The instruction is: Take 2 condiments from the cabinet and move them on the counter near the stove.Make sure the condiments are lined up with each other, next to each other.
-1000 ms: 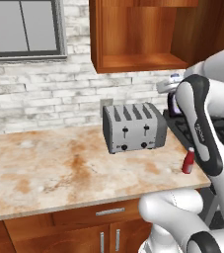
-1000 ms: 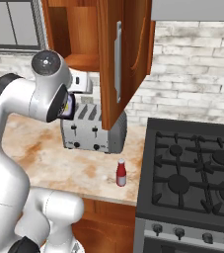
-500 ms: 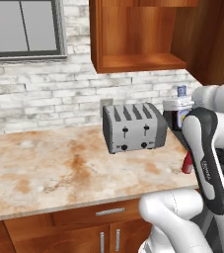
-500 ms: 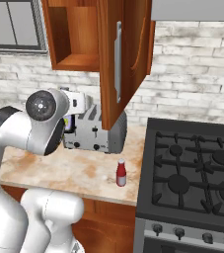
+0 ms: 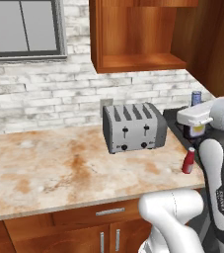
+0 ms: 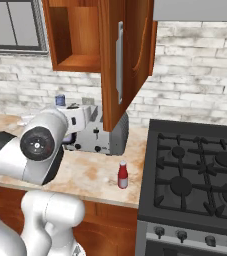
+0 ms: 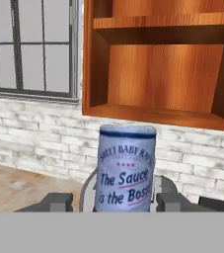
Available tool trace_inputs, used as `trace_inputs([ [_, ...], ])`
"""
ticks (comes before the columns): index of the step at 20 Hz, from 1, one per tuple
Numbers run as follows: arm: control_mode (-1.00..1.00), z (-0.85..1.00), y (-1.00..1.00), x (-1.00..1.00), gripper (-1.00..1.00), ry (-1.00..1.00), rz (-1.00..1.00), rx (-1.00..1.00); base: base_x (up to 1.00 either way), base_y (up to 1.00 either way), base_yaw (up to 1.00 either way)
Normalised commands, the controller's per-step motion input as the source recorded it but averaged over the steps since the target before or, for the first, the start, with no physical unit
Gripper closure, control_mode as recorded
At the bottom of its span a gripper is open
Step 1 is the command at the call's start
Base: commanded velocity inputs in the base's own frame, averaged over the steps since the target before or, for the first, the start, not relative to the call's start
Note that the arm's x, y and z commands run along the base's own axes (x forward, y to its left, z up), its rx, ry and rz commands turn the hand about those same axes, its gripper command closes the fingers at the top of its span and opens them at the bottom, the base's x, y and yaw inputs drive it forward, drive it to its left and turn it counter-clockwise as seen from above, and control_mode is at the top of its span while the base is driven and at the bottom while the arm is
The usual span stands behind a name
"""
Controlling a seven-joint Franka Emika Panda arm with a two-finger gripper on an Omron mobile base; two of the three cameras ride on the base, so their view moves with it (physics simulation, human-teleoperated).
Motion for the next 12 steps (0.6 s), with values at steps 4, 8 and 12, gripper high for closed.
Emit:
trace_inputs([
  [4, -1.00, -0.06, -0.06, -0.59, 1.00, -0.01, 0.04, 0.00, 0.00, 0.00, 0.00],
  [8, -1.00, -0.23, -0.08, -0.66, 1.00, -0.03, 0.07, 0.00, 0.00, 0.00, 0.00],
  [12, -1.00, -0.25, -0.34, -0.25, 1.00, -0.17, 0.06, 0.00, 0.00, 0.00, 0.00],
])
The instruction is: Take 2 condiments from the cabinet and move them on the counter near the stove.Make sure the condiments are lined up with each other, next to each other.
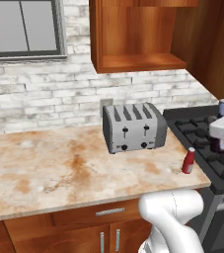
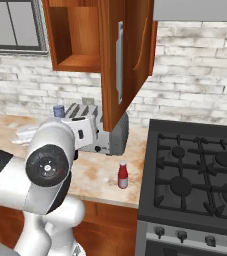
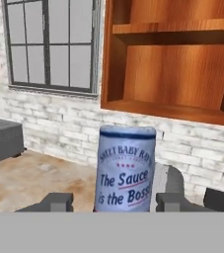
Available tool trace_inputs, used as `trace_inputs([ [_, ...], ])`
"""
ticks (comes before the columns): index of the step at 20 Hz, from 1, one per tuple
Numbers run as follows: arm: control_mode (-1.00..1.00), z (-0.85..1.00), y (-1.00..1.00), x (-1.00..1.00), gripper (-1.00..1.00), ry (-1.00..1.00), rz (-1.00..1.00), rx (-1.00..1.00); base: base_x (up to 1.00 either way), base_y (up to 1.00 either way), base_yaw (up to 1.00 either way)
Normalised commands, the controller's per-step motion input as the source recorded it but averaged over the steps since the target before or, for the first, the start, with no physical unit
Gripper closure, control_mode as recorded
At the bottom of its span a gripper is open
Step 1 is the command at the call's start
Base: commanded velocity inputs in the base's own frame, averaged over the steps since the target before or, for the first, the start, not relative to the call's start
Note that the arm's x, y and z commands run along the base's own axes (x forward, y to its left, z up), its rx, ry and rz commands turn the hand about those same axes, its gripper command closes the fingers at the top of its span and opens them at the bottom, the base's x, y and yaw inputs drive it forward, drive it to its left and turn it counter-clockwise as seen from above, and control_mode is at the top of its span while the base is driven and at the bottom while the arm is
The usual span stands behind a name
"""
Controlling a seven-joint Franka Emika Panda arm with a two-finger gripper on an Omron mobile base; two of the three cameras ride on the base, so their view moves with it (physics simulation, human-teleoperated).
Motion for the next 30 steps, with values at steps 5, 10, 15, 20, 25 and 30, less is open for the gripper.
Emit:
trace_inputs([
  [5, -1.00, -0.36, -0.42, -0.07, 1.00, -0.24, 0.11, 0.00, 0.00, 0.00, 0.00],
  [10, -1.00, -0.34, -0.36, -0.11, 1.00, -0.15, 0.15, 0.00, 0.00, 0.00, 0.00],
  [15, -1.00, -0.31, -0.27, 0.00, 1.00, -0.01, 0.16, 0.00, 0.00, 0.00, 0.00],
  [20, -1.00, -0.26, -0.32, -0.03, 1.00, 0.00, 0.11, 0.02, 0.00, 0.00, 0.00],
  [25, -1.00, -0.34, -0.31, -0.03, 1.00, 0.00, 0.10, 0.02, 0.00, 0.00, 0.00],
  [30, -1.00, -0.42, -0.24, 0.00, 1.00, 0.00, 0.11, 0.02, 0.00, 0.00, 0.00],
])
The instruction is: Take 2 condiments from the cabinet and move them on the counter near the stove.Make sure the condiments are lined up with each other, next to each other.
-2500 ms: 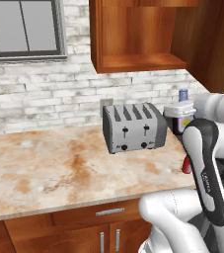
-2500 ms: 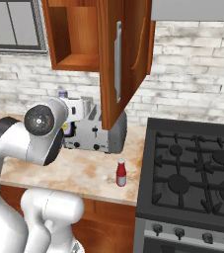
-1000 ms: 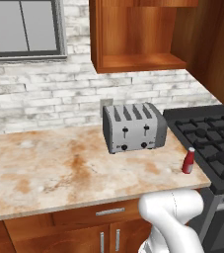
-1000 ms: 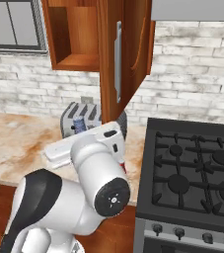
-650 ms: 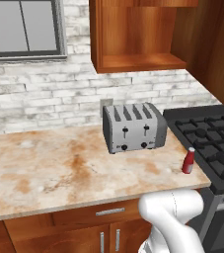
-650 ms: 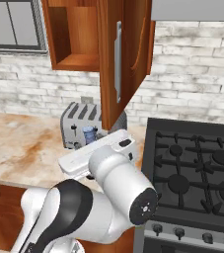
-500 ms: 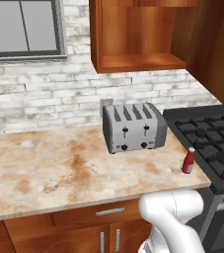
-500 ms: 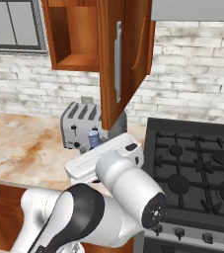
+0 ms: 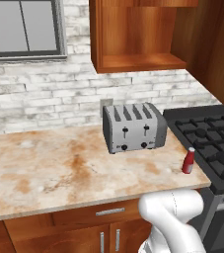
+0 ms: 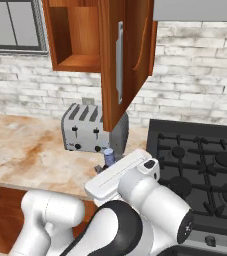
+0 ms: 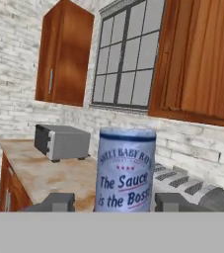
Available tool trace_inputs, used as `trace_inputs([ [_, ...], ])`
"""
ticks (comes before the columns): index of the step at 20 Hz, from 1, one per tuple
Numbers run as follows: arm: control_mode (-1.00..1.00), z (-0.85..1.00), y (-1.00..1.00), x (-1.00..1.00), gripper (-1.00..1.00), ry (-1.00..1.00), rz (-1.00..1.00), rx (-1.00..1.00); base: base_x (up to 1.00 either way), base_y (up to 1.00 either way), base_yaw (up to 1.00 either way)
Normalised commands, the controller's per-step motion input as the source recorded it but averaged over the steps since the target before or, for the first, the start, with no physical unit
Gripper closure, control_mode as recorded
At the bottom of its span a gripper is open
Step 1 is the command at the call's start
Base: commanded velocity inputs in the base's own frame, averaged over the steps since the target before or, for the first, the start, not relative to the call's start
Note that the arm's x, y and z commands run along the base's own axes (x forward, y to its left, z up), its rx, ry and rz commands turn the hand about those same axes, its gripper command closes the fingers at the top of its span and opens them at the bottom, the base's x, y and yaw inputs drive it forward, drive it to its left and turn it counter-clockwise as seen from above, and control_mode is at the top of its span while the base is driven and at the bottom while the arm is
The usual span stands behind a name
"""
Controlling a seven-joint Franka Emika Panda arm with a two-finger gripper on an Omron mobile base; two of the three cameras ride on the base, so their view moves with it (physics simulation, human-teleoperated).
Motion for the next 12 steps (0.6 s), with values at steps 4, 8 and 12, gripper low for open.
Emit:
trace_inputs([
  [4, -1.00, -0.36, -0.25, 0.00, 1.00, -0.01, 0.11, 0.02, 0.00, 0.00, 0.00],
  [8, -1.00, -0.46, -0.11, 0.09, 1.00, -0.01, 0.13, 0.03, 0.00, 0.00, 0.00],
  [12, -1.00, -0.52, -0.05, 0.27, 1.00, 0.00, 0.17, 0.05, 0.00, 0.00, 0.00],
])
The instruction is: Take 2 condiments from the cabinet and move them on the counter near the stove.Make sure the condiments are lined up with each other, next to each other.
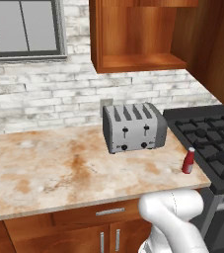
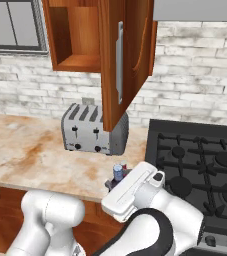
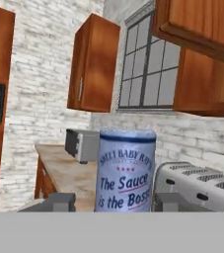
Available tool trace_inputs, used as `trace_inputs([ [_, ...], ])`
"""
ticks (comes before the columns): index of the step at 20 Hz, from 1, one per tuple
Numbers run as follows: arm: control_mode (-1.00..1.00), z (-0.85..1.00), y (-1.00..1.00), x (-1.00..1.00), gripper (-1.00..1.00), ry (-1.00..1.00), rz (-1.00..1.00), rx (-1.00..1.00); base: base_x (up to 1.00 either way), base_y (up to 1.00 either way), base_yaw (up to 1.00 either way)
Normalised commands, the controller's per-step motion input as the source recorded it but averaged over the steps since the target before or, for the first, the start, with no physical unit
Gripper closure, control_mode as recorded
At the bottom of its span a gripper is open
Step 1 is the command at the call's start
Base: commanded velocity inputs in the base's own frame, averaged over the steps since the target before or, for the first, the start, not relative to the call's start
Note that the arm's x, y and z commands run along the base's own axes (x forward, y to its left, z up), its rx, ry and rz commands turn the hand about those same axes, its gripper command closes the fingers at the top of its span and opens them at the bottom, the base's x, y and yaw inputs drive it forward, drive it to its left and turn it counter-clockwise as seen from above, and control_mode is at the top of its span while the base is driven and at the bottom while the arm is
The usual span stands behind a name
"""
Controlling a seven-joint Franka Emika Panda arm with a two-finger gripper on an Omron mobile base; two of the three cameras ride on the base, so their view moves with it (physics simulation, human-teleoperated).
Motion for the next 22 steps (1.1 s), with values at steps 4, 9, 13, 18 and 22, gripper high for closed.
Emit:
trace_inputs([
  [4, -1.00, -0.48, -0.08, 0.34, 1.00, -0.01, 0.19, 0.07, 0.00, 0.00, 0.00],
  [9, -1.00, -0.32, -0.17, 0.34, 1.00, -0.07, 0.15, 0.11, 0.00, 0.00, 0.00],
  [13, -1.00, -0.19, -0.21, 0.39, 1.00, -0.03, 0.07, 0.08, 0.00, 0.00, 0.00],
  [18, -1.00, -0.16, -0.04, 0.32, 1.00, 0.00, -0.08, 0.00, 0.00, 0.00, 0.00],
  [22, -1.00, -0.38, 0.00, 0.32, 1.00, 0.00, -0.16, -0.05, 0.00, 0.00, 0.00],
])
